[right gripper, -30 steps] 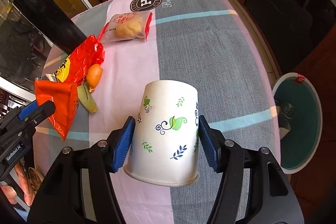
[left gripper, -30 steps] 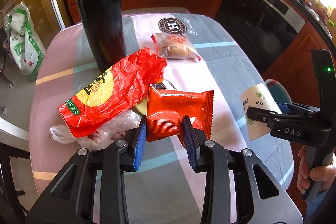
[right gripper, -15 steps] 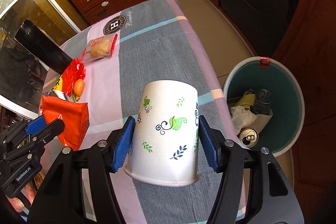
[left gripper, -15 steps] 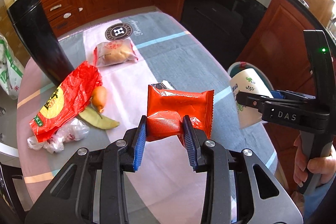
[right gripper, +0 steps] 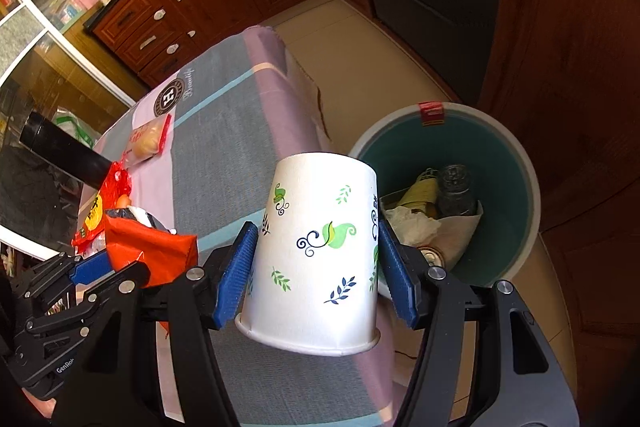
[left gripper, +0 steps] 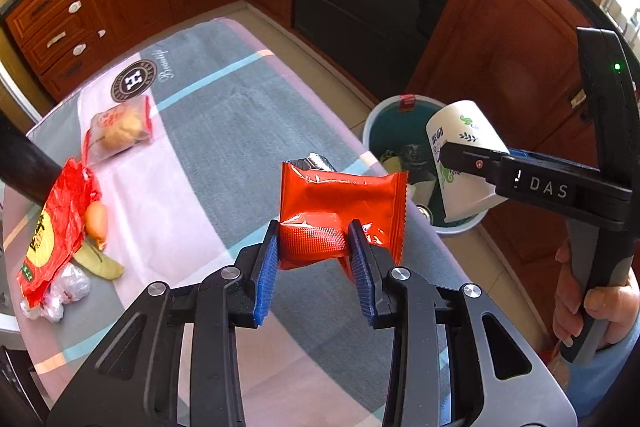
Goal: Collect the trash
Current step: 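Carry snack packet and paper cup over the bin and open both grippers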
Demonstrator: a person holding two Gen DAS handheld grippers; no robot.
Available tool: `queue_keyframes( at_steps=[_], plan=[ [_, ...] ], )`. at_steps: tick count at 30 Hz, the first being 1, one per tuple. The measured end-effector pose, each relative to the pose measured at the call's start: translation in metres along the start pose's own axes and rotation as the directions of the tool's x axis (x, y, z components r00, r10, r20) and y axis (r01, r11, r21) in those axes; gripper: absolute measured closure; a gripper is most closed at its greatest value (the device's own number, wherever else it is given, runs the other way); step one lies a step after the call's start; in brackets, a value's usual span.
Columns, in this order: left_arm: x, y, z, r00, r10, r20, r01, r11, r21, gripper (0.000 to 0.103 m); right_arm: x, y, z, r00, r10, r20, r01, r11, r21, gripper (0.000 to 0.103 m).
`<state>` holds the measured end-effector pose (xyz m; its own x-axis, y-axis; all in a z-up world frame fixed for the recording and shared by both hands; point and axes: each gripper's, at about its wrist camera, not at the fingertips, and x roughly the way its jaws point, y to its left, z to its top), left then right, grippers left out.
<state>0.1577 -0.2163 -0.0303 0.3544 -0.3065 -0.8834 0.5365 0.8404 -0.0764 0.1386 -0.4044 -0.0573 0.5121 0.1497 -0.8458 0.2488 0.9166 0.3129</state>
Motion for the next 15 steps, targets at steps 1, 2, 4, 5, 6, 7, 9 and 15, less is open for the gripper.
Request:
queue_keyframes(
  at_steps=[1,2,4,5,6,7,9,15],
  plan=[
    [0.003,-0.008,0.003,1.000,-0.002,-0.004,0.002,1.000,0.016,0.068,-0.002,-0.011,0.002,1.000,-0.006,0.007,0.006,1.000,0.018,0.045],
    [0.007,-0.016,0.007,1.000,-0.005,-0.007,0.005,0.999,0.033,0.068,-0.004,-0.021,0.004,1.000,-0.013,0.012,0.012,0.999,0.034,0.045],
    [0.013,-0.030,0.013,1.000,-0.012,-0.013,0.013,0.998,0.062,0.068,-0.007,-0.040,0.008,0.999,-0.027,0.021,0.025,0.997,0.067,0.045],
    [0.017,-0.037,0.016,1.000,-0.016,-0.016,0.017,0.997,0.074,0.068,-0.009,-0.050,0.010,0.999,-0.035,0.024,0.032,0.996,0.083,0.045],
    [0.021,-0.044,0.019,1.000,-0.021,-0.020,0.022,0.996,0.085,0.068,-0.011,-0.060,0.011,0.999,-0.043,0.027,0.040,0.995,0.097,0.045],
    [0.024,-0.050,0.022,0.999,-0.025,-0.023,0.027,0.995,0.094,0.068,-0.012,-0.069,0.012,0.998,-0.051,0.030,0.048,0.993,0.111,0.045],
    [0.032,-0.062,0.028,0.999,-0.035,-0.031,0.038,0.993,0.108,0.068,-0.014,-0.085,0.013,0.997,-0.065,0.031,0.060,0.989,0.133,0.045],
    [0.059,-0.091,0.044,0.996,-0.063,-0.064,0.072,0.987,0.146,0.068,-0.010,-0.110,0.019,0.996,-0.092,0.016,0.088,0.983,0.161,0.045]
  ],
)
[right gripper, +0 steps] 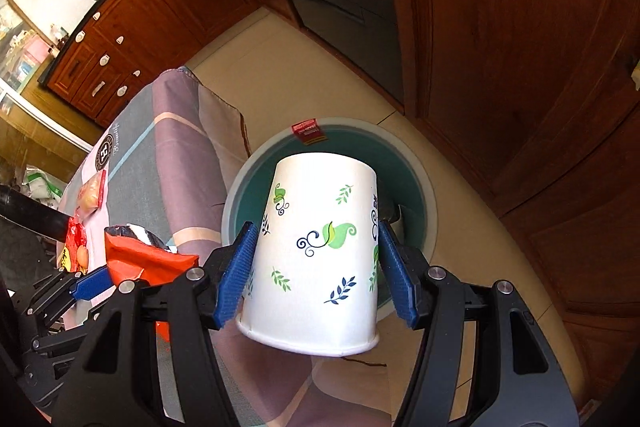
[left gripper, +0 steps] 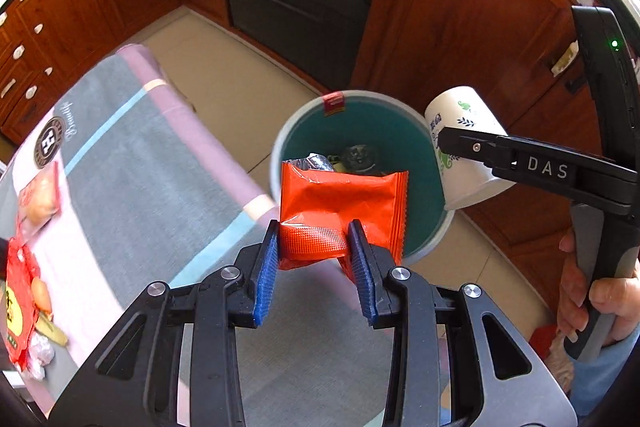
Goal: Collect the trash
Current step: 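Carry snack packet and paper cup over the bin and open both grippers, then move both open grippers back over the remaining table trash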
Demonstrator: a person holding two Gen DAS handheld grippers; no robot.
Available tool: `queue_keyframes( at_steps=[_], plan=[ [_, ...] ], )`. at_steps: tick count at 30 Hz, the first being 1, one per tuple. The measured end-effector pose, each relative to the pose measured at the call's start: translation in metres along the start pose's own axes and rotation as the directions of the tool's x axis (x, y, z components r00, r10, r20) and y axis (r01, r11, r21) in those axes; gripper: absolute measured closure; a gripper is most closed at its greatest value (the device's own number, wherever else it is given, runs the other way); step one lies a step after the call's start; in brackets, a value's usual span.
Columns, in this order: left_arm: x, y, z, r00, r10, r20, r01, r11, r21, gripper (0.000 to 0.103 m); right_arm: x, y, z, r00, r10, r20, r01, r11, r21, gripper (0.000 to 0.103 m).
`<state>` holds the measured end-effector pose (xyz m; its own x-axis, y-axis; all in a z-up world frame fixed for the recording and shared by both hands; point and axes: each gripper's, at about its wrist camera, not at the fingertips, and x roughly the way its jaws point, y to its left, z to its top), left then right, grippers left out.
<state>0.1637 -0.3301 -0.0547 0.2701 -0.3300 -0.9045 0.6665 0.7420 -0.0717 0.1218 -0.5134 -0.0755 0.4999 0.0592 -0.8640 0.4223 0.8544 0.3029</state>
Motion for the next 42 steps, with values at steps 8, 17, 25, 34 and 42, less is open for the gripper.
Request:
queue_keyframes(
  at_steps=[8,17,25,34,42],
  plan=[
    [0.030,-0.017,0.017,1.000,-0.008,-0.016,0.008,0.999,0.043,0.045,0.008,-0.008,0.010,0.999,-0.035,-0.015,0.035,0.999,-0.001,0.045],
    [0.043,-0.011,0.017,0.999,-0.003,-0.039,0.004,1.000,0.024,0.027,0.026,-0.007,0.016,0.998,-0.051,-0.045,0.050,0.999,-0.008,0.045],
    [0.039,0.001,0.004,0.999,0.000,-0.048,0.000,1.000,-0.001,0.006,0.044,-0.004,0.016,0.994,-0.031,-0.107,0.034,0.999,0.032,0.020],
    [0.030,0.006,-0.010,0.999,-0.017,-0.050,0.017,1.000,-0.009,0.006,0.054,0.004,0.000,0.980,-0.093,-0.173,0.095,0.995,0.003,0.015],
    [0.012,0.014,-0.021,0.999,-0.023,-0.024,0.022,0.999,-0.033,0.005,0.043,0.021,-0.011,0.979,-0.106,-0.172,0.102,0.994,-0.029,0.015]
  ],
)
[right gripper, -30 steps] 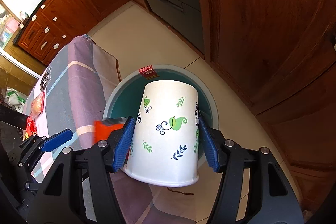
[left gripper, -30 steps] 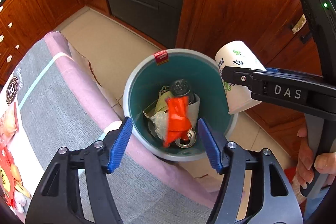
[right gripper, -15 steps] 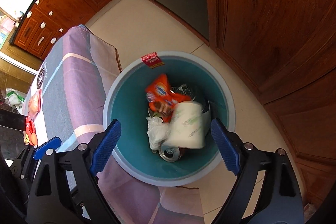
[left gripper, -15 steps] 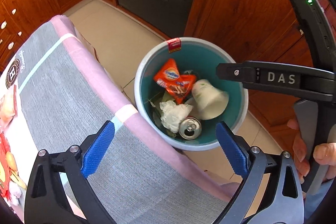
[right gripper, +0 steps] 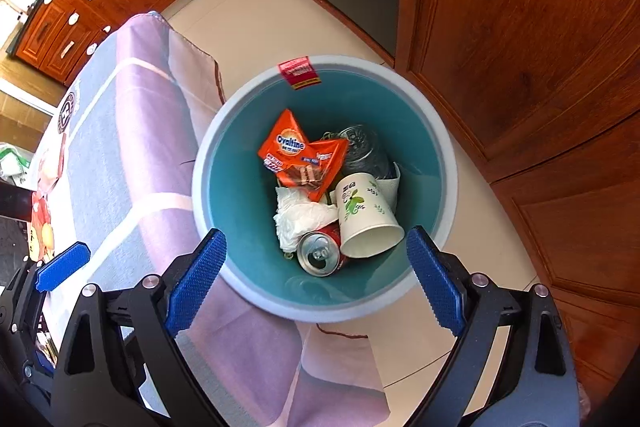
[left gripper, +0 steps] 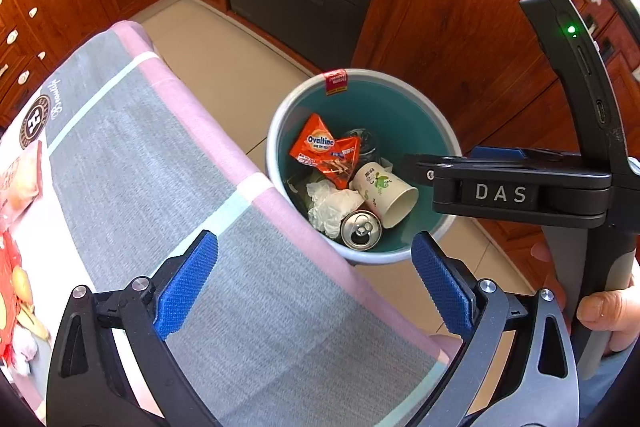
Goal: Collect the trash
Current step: 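Move both open grippers back over the remaining table trash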
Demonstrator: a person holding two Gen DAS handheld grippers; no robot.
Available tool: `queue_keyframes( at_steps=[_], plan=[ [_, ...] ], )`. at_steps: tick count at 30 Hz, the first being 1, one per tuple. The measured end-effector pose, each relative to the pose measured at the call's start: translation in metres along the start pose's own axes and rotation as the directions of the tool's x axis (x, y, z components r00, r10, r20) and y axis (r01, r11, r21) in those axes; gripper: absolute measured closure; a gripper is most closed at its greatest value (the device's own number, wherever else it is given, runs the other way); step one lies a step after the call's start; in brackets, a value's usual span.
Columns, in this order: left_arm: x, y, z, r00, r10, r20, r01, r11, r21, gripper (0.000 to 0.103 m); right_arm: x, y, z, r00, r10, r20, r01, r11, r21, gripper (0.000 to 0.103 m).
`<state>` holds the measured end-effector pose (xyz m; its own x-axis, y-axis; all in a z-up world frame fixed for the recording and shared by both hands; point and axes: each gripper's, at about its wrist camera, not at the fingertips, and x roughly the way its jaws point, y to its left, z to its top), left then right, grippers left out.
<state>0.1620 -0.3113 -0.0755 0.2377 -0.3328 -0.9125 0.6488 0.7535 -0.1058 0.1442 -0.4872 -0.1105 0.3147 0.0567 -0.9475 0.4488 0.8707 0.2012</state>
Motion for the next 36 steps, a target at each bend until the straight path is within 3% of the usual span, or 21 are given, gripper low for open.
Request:
queue_keyframes(
  at_steps=[9,20,36],
  plan=[
    [-0.037,0.026,-0.032,0.998,0.030,0.047,-0.028,0.999,-0.039,0.005,-0.025,0.037,-0.018,0.999,0.014,0.040,-0.012,0.999,-0.048,0.013],
    [-0.080,0.092,-0.076,0.992,0.084,0.089,-0.068,0.983,-0.169,0.005,-0.038,0.119,-0.046,0.998,0.043,0.040,-0.035,0.983,-0.181,0.013],
    [-0.129,0.210,-0.159,0.976,0.197,0.091,-0.153,0.922,-0.356,0.005,-0.028,0.240,-0.080,0.998,0.057,-0.008,-0.056,0.932,-0.359,0.013]
  ],
)
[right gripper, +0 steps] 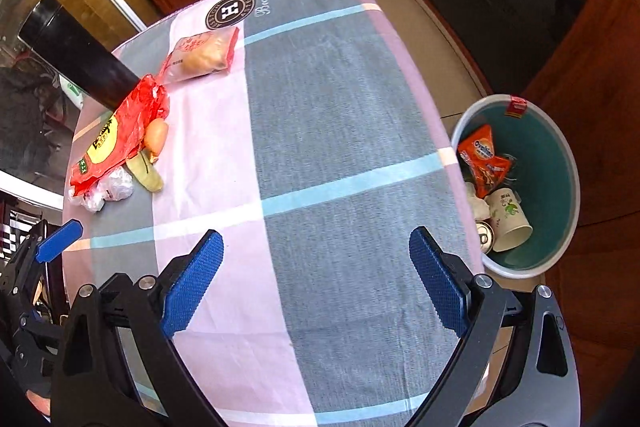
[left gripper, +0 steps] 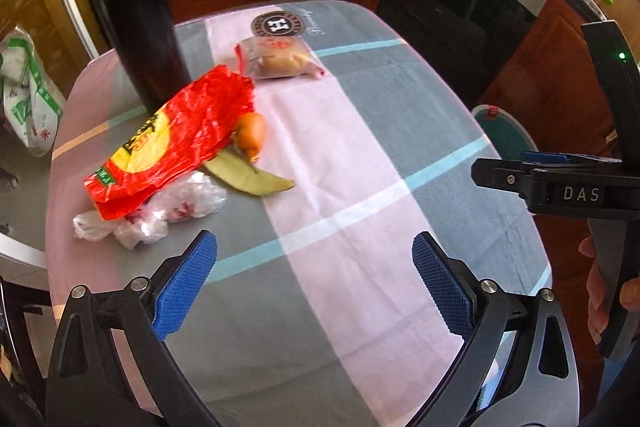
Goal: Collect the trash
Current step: 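Move both open grippers back over the remaining table trash, then grasp the red-yellow plastic bag with the left gripper while the right gripper grasps the orange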
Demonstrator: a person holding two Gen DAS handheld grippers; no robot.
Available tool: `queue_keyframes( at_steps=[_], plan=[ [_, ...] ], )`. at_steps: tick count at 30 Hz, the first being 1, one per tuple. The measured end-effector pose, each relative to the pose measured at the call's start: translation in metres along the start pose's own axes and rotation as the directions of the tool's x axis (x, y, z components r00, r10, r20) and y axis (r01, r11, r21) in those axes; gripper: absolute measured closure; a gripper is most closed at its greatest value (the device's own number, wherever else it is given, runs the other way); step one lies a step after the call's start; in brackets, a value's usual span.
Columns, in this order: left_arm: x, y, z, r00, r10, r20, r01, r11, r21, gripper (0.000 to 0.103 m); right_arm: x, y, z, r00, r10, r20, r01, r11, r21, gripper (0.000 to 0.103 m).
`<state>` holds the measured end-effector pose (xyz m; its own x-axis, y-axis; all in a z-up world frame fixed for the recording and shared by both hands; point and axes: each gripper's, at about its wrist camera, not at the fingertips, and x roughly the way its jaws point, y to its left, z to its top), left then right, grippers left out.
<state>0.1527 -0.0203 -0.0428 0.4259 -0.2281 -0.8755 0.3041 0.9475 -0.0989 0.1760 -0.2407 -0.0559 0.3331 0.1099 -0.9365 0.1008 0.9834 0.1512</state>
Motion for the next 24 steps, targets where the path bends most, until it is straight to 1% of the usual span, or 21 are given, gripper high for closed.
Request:
queue_keyframes(
  at_steps=[5,7,11,15,18,21,24],
  plan=[
    [0.000,0.052,-0.004,0.999,0.032,0.005,-0.032,0.996,-0.086,0.005,0.011,0.036,0.010,1.000,0.009,-0.009,-0.010,0.999,-0.048,0.013],
    [0.000,0.071,-0.003,0.998,0.055,0.008,-0.054,0.992,-0.111,0.005,0.017,0.049,0.014,1.000,0.016,-0.016,-0.017,0.998,-0.067,0.013],
    [0.003,0.106,0.002,0.997,0.074,0.005,-0.073,0.986,-0.151,0.005,0.029,0.074,0.021,0.999,0.016,-0.031,-0.019,0.994,-0.110,0.013],
    [0.005,0.135,0.015,0.993,0.121,0.013,-0.118,0.984,-0.135,0.005,0.043,0.095,0.032,0.999,0.012,-0.047,-0.019,0.990,-0.142,0.013],
    [0.016,0.156,0.027,0.991,0.135,0.004,-0.134,0.983,-0.123,0.005,0.054,0.108,0.042,0.998,0.013,-0.057,-0.021,0.987,-0.157,0.013],
    [0.033,0.172,0.037,0.994,0.111,-0.015,-0.112,0.989,-0.101,0.005,0.066,0.121,0.053,0.998,0.019,-0.067,-0.029,0.986,-0.163,0.013],
    [0.054,0.179,0.045,0.996,0.076,-0.045,-0.079,0.994,-0.072,0.005,0.076,0.134,0.063,0.997,0.026,-0.066,-0.037,0.985,-0.171,0.013]
  ],
)
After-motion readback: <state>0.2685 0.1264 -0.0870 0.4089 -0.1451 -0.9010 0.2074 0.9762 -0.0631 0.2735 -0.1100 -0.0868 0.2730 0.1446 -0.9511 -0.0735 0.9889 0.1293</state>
